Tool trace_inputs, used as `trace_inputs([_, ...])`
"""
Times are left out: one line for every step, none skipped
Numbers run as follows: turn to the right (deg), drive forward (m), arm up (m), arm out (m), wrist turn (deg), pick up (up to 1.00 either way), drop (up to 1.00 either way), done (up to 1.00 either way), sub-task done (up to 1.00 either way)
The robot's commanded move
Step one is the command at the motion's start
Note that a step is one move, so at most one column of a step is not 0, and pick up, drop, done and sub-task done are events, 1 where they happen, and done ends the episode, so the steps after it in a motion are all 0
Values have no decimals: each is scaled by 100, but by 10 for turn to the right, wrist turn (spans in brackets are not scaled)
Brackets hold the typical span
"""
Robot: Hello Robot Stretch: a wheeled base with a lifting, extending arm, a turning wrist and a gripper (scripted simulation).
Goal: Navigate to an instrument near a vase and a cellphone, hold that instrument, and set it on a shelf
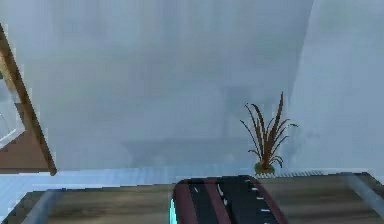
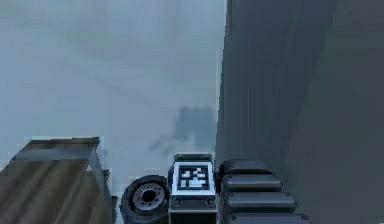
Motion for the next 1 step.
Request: trace_inputs([-450,0,0,0,0,0,0,0,0])
